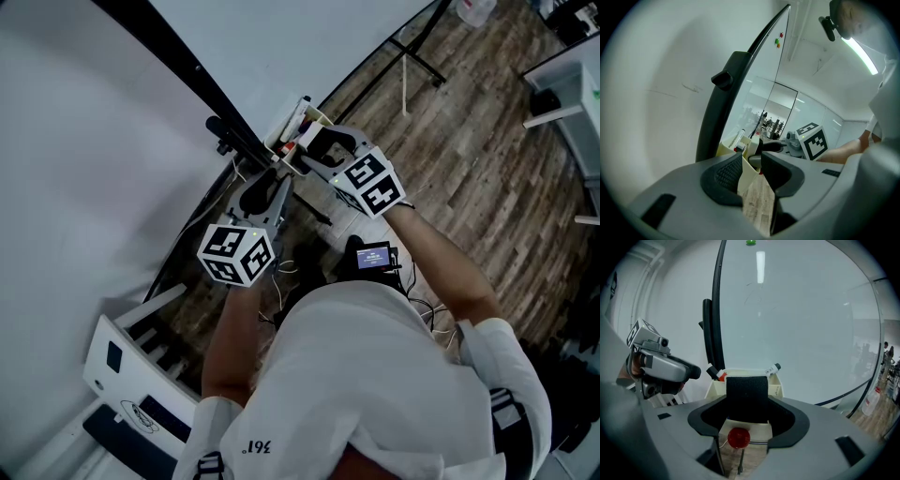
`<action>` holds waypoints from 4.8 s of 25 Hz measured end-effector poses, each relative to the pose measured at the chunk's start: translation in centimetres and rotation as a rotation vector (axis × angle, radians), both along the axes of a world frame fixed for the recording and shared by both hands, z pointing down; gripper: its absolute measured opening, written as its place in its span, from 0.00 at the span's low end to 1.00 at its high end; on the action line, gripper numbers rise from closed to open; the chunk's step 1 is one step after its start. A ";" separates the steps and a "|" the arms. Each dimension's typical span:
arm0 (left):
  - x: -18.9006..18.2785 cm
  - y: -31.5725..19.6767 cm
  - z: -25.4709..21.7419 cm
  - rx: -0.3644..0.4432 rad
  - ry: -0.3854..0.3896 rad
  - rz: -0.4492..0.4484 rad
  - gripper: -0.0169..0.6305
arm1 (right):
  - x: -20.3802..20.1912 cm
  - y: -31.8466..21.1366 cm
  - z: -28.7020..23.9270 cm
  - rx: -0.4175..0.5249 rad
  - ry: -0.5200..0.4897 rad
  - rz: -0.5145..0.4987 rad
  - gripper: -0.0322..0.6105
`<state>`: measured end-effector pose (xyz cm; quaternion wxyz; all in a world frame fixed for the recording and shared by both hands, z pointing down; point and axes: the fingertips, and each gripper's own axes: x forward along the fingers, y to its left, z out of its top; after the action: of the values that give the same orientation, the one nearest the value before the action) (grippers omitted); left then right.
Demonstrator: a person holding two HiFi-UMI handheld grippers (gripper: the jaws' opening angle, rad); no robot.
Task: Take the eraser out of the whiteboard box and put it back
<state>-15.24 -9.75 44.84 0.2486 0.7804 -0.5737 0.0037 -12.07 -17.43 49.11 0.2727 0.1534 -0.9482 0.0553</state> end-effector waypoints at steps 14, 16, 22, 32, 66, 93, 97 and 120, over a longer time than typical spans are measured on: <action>0.1 0.2 -0.4 0.009 0.003 0.021 0.21 | 0.4 0.0 -0.5 -0.035 -0.033 0.037 0.47; 0.0 0.1 -0.5 0.012 0.005 0.021 0.21 | 0.5 -0.1 -0.7 -0.029 -0.034 0.043 0.47; 0.2 0.1 -1.0 0.026 0.006 0.024 0.21 | 1.4 -0.4 -1.4 -0.007 -0.039 0.078 0.47; 1.3 0.6 -1.6 0.041 0.006 0.032 0.21 | 3.8 -1.3 -2.6 0.013 -0.047 0.156 0.46; 3.1 1.1 -7.0 0.151 -0.016 0.024 0.21 | 7.6 0.6 -10.4 0.118 -0.153 0.142 0.46; 7.3 5.5 -9.6 0.184 0.064 0.136 0.05 | 16.1 5.7 -17.1 0.177 -0.281 0.245 0.11; 7.3 6.1 -8.8 0.163 0.071 0.135 0.05 | 17.4 6.1 -16.3 0.162 -0.268 0.266 0.11; 9.4 8.0 -6.2 0.085 0.102 0.198 0.05 | 19.1 8.3 -13.1 0.090 -0.229 0.330 0.09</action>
<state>-5.83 -1.78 38.59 0.2426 0.8421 -0.4803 -0.0357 7.05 -9.16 35.98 0.1430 0.3114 -0.9366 0.0737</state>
